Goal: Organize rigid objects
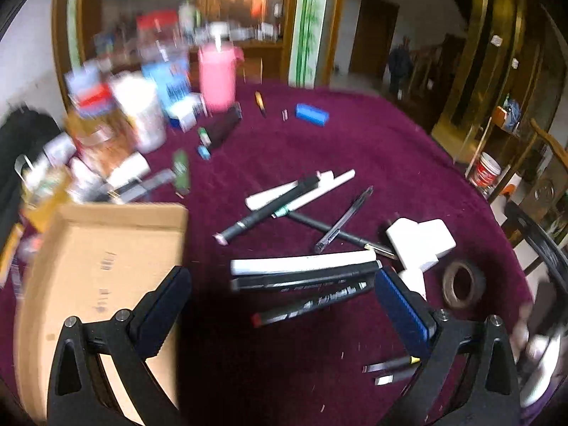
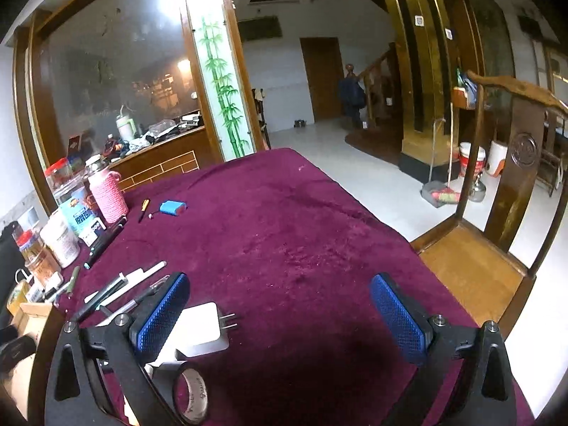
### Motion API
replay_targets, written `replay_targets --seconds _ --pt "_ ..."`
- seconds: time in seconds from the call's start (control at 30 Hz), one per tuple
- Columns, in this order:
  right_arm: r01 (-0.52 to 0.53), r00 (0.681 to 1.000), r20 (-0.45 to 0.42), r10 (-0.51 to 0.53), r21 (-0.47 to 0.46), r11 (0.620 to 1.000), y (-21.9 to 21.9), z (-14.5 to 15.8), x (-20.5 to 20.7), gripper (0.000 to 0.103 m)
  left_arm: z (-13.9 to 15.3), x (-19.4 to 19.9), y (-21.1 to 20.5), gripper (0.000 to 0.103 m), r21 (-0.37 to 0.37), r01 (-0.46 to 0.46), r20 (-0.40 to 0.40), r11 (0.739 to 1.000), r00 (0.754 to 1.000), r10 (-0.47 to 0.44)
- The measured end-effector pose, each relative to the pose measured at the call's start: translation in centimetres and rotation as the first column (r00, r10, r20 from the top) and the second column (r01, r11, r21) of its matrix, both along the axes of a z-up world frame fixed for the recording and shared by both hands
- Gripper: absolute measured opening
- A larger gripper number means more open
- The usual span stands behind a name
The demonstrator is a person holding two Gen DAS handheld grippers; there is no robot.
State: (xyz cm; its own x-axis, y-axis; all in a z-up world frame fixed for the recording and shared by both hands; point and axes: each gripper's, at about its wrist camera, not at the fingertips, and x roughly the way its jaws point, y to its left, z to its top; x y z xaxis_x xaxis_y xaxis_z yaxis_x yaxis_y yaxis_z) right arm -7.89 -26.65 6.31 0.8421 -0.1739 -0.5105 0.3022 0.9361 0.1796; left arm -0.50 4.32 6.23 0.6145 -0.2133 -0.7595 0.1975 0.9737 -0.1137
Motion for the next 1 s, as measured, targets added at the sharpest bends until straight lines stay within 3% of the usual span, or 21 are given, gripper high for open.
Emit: replay_targets --seconds 0.03,0.17,0.23,0.37,0.5,0.57,0.6,0.67,0.73,0.87,1.0 --pt "-0.014 1.000 -0.005 0.014 0.003 1.000 0.1 -0.1 0.0 0.102 -1.1 1.8 -0.1 0.099 -0.042 0.007 -0.064 0.999 0.998 -0.009" --pt "-0.048 0.999 -0.017 0.048 -0.005 0.999 0.8 -0.1 0.6 0.102 -4.5 5.2 -0.4 0.085 -0.080 -0.006 -0.231 0.997 0.973 -0.013" --pt "-0.061 0.998 -0.018 0.061 -0.003 0.998 1.1 0.0 0.6 0.102 -5.3 5.1 -1.2 0.082 -0.053 0.028 -0.242 0.998 0.969 -0.040" --pt "-0.076 0.997 -0.034 0.076 0.013 0.997 1.1 -0.4 1.1 0.102 -6.2 2.9 -2.7 0.080 -0.160 0.113 -0.281 0.981 0.947 -0.155" --pt "-0.084 0.995 -0.053 0.085 0.031 0.996 1.1 -0.8 1.3 0.102 -6.6 0.0 -4.0 0.078 -0.283 0.213 -0.310 0.935 0.902 -0.299" --pt "-0.079 0.995 -0.054 0.081 0.034 0.996 1.0 -0.8 1.3 0.102 -6.0 -1.3 -3.7 0.077 -0.323 0.225 -0.281 0.919 0.905 -0.320" --pt "-0.078 0.995 -0.055 0.080 0.036 0.996 0.9 -0.9 1.3 0.102 -5.5 -1.8 -3.3 0.077 -0.300 0.221 -0.252 0.928 0.920 -0.300" --pt "-0.079 0.995 -0.062 0.081 0.043 0.996 0.9 -1.0 1.5 0.102 -4.7 -2.9 -2.7 0.077 -0.180 0.201 -0.168 0.963 0.958 -0.231" --pt "-0.081 0.994 -0.071 0.084 0.051 0.995 0.8 -1.2 1.6 0.102 -4.3 -3.9 -2.4 0.077 -0.077 0.175 -0.110 0.982 0.977 -0.182" --pt "-0.085 0.992 -0.088 0.090 0.058 0.995 0.8 -1.5 1.9 0.102 -4.4 -5.0 -2.6 0.077 0.114 0.107 -0.032 0.988 0.994 -0.104" --pt "-0.086 0.990 -0.106 0.091 0.053 0.995 1.0 -1.8 2.2 0.102 -2.8 -5.7 -2.2 0.078 0.231 0.040 0.038 0.972 0.998 -0.051"
